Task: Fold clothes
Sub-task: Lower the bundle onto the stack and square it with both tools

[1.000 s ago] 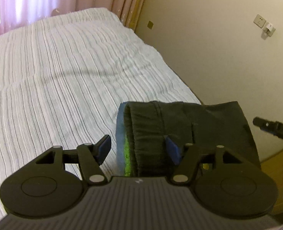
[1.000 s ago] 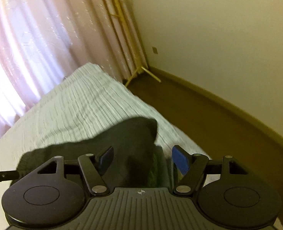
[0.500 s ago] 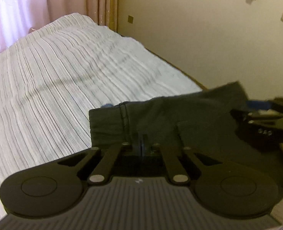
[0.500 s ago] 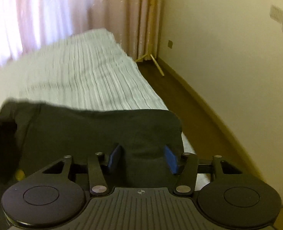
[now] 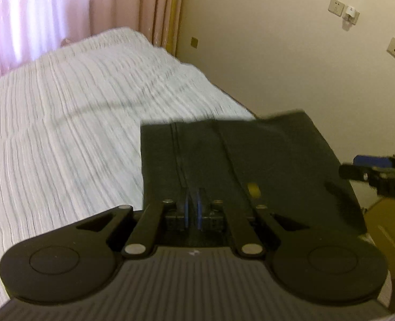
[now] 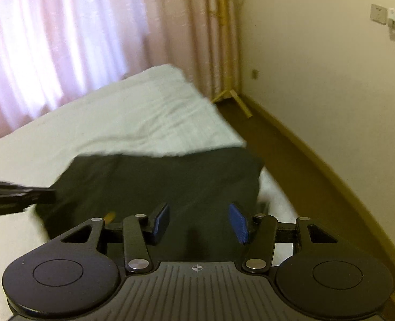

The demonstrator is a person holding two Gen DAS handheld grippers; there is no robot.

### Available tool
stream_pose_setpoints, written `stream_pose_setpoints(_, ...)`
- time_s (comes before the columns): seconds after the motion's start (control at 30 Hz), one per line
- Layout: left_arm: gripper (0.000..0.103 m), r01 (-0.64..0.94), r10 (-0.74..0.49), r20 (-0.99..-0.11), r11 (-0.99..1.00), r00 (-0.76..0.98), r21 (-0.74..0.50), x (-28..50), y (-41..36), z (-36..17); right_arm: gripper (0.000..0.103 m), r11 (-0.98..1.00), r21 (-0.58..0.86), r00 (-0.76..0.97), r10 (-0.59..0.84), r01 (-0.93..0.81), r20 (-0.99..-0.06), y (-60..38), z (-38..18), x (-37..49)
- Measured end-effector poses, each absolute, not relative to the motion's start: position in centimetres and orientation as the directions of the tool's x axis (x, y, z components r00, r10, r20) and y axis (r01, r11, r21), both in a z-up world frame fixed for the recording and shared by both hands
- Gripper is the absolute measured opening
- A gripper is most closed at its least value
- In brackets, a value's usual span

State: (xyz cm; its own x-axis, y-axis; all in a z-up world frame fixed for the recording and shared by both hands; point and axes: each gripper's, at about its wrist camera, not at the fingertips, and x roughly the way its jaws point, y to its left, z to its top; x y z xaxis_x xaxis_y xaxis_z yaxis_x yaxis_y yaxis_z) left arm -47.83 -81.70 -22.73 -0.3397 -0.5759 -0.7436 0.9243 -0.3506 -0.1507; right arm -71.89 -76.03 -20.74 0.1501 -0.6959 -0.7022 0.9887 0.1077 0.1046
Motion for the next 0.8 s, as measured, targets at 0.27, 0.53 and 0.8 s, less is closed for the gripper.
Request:
stream_pose_setpoints(0.27,0.005,0.926,-0.543,-0.8,-0.376,-0.255,-0.04,-50.2,-81.3,-26.2,0.053,0.133,-0.092,0.008,-0.609,0.987,-0.793,-74.1,-27.5,-69.0)
stream_pose_setpoints(0.53,0.005,0.954,-0.544,-0.814,-0.297,-0.203,-0.04,-50.3,-80.3,-24.1,0.053,0.094,-0.007,0.051,-0.599,0.996,-0.799,-74.0,-25.7,-70.3)
stream_pose_setpoints(0.8,0.026,0.981,-0.532,-0.84,-0.194,-0.104,0.001,-50.2,-76.1,-19.1,0.074,-0.015,0.132,0.097,-0.6,0.991,-0.794,-72.2,-21.3,-70.9)
